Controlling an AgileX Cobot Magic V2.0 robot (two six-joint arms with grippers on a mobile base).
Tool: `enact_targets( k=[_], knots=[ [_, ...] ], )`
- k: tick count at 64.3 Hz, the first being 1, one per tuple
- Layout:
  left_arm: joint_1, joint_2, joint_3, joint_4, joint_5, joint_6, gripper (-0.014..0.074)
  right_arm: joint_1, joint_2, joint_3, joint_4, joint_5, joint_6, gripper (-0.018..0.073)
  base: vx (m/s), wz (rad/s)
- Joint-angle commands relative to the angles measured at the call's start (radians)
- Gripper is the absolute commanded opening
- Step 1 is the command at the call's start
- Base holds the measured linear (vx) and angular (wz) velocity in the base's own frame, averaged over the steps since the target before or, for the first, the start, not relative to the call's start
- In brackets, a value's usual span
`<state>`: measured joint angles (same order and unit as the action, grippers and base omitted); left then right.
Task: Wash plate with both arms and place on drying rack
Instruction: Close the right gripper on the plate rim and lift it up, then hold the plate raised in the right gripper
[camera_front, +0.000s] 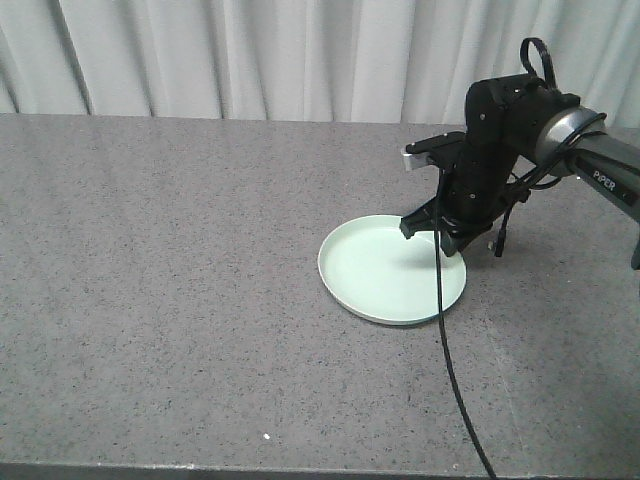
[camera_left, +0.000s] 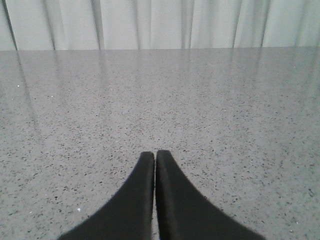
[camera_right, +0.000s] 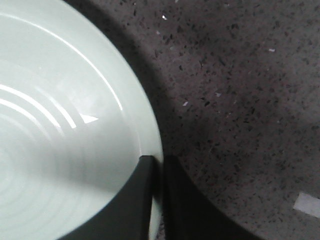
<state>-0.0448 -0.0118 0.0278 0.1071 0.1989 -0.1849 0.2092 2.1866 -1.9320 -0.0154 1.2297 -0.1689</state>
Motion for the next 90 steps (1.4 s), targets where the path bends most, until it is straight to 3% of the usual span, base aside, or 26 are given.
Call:
enact_targets(
  k=[1, 12, 21, 61, 74, 90],
  knots=[
    [-0.006, -0.013, 0.018, -0.005, -0.076, -0.003, -0.0006, -0.004, -0.059, -0.028, -0.008, 0.025, -0.005, -0.0011, 0.00, 0.00],
    [-0.006, -0.013, 0.018, -0.005, -0.076, -0.003, -0.0006, -0.014, -0.062, -0.029, 0.015, 0.031, -0.006, -0.0011, 0.00, 0.00],
    [-0.006, -0.013, 0.018, -0.005, -0.076, -0.003, -0.0006, -0.058, -0.088, -0.029, 0.147, 0.016, -0.042, -0.0011, 0.00, 0.00],
    [-0.006, -0.013, 0.018, -0.005, -0.076, -0.003, -0.0006, -0.396, -0.425, -0.028, 0.715, 0.055, -0.318, -0.0009, 0.00, 0.00],
    [-0.006, -0.013, 0.018, -0.005, -0.076, -0.003, -0.0006, -0.434, -0.558, 0.001, 0.776, 0.055, -0.353, -0.0009, 0.00, 0.00],
    [-0.006, -0.013, 0.018, -0.005, -0.076, -0.003, -0.0006, -0.434, -0.741, 0.230, 0.839, 0.017, -0.425, -0.0008, 0.00, 0.00]
  ],
)
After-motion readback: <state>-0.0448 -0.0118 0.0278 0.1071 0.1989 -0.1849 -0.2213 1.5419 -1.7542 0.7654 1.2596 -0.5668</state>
